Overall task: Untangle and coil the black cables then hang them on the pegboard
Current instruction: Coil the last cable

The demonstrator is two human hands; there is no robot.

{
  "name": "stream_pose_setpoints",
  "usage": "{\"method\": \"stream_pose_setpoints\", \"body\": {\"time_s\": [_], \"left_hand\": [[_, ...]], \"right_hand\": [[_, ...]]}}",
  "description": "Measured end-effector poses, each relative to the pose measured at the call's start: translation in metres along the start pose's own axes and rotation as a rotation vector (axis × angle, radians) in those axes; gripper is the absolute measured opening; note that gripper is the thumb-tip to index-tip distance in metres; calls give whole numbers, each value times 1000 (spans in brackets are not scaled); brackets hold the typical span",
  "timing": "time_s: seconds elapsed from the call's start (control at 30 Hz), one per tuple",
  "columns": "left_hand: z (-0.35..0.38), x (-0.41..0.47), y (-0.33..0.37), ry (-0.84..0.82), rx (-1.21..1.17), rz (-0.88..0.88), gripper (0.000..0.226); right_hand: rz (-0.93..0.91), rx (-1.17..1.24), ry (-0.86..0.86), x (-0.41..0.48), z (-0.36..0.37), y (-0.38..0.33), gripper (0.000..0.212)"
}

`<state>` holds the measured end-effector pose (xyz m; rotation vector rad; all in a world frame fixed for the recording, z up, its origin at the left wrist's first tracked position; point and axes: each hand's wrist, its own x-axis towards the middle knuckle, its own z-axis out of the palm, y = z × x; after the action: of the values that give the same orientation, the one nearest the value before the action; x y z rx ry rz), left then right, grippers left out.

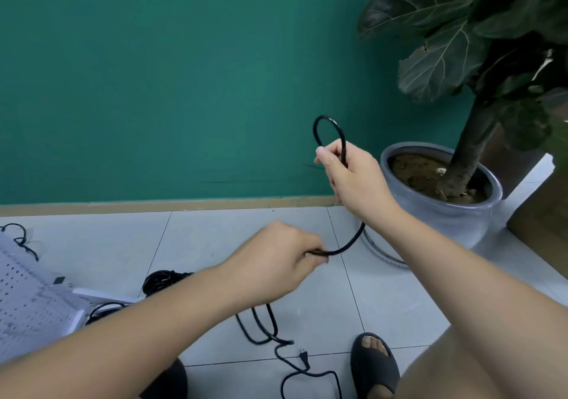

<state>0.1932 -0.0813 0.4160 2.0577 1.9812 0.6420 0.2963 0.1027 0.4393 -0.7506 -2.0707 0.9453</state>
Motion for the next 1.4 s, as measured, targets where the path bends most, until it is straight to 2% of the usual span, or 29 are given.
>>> {"method": "stream_pose_setpoints", "body": {"time_s": [0.07,0.1,0.23,0.33,0.4,0.53,0.6,0.67,0.77,0.83,1.0,1.03,1.13,1.17,1.27,1.4], "left_hand": [[-15,-1,-2,149,-119,54,9],[-23,-2,-4,200,-201,28,8],[-52,-2,-18,230,-570,-174,16],[-70,-1,-33,230,-722,-219,24],[-79,-3,-41,217,-803,-214,34],[-86,-6,-48,204,-849,-206,43],[-89,-8,-50,172,-824,-229,43],[-94,-10,-53,88,-785,-250,41],[-98,-10,-55,50,-680,-264,23],[-96,-8,-52,75,-653,-285,18],[-72,-1,-34,222,-699,-300,38],[-68,1,-28,249,-756,-299,39],[-58,7,-16,354,-922,-318,38],[-56,9,-12,393,-948,-328,37],[-51,15,-4,478,-1006,-370,37],[-50,22,-1,512,-967,-389,38]], "right_hand": [[5,-47,-100,2,-4,7,28],[8,-51,-166,1,-5,7,29],[110,48,-430,-19,4,-2,36],[225,224,-589,-35,6,-15,63],[184,214,-678,-42,4,-21,77],[224,296,-871,-51,2,-29,66],[225,225,-943,-54,2,-31,49],[185,176,-928,-56,4,-36,33],[152,213,-849,-58,4,-38,34],[161,175,-818,-58,6,-38,26],[158,122,-788,-59,18,-37,12],[142,105,-756,-58,20,-37,13],[82,42,-667,-57,27,-38,35],[66,43,-657,-57,30,-39,37],[67,57,-661,-58,39,-41,22],[60,30,-641,-55,42,-41,28]]}}
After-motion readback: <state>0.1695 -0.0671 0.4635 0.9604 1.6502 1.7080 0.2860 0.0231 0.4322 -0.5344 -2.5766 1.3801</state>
